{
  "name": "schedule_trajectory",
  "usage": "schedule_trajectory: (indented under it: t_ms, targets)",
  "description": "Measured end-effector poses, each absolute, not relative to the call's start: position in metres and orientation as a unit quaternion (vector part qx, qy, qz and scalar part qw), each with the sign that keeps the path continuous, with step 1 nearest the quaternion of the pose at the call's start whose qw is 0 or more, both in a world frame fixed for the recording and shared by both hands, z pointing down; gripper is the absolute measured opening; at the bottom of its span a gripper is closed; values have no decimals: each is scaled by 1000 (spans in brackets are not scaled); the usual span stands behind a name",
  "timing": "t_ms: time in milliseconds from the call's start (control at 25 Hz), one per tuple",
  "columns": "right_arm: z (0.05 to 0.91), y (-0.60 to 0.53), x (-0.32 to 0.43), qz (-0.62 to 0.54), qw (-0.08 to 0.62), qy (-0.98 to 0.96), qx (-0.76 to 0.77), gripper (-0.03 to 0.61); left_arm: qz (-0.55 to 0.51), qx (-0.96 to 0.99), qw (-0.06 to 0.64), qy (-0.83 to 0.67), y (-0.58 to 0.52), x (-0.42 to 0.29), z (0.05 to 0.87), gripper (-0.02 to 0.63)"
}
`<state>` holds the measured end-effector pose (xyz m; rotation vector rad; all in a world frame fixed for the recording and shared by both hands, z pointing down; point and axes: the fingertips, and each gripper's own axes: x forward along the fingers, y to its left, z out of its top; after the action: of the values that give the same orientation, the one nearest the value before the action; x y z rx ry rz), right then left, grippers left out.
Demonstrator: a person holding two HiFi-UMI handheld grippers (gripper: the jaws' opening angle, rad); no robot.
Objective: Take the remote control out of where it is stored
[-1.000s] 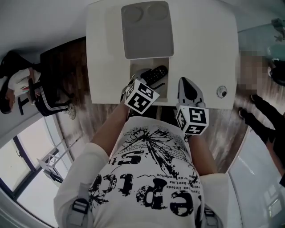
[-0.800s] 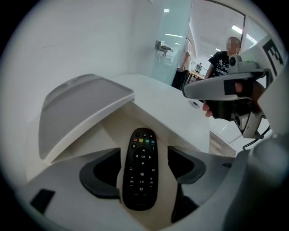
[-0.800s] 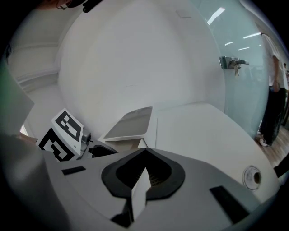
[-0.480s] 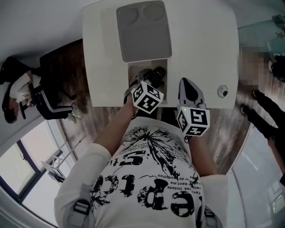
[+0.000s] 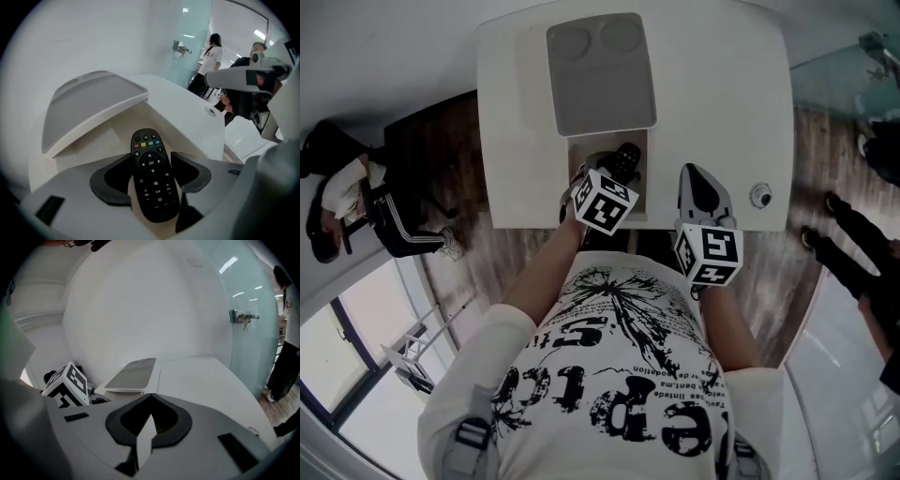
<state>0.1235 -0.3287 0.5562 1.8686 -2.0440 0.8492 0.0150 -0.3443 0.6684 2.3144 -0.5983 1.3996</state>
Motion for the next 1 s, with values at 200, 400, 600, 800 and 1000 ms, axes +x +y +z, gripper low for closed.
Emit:
schedule_trajectory:
  t_ms: [200, 400, 600, 800, 1000]
  targets:
    - [547, -330, 119, 285, 120, -709, 634, -6, 459, 836, 185, -237, -346, 14, 637, 272]
    - [527, -342, 107, 270, 110, -729, 619, -6, 380, 868, 174, -267, -360, 16, 583, 272]
    - [491, -354, 89, 242, 91, -756, 601, -6, 312, 887, 139, -311, -379, 9, 511, 272]
    - [454, -366, 79, 227, 71, -775, 585, -6, 250, 896, 123, -346, -390, 1, 469, 272]
    - [417, -375, 70, 166, 69, -792, 584, -6, 152, 906, 104, -382, -396, -18, 415, 272]
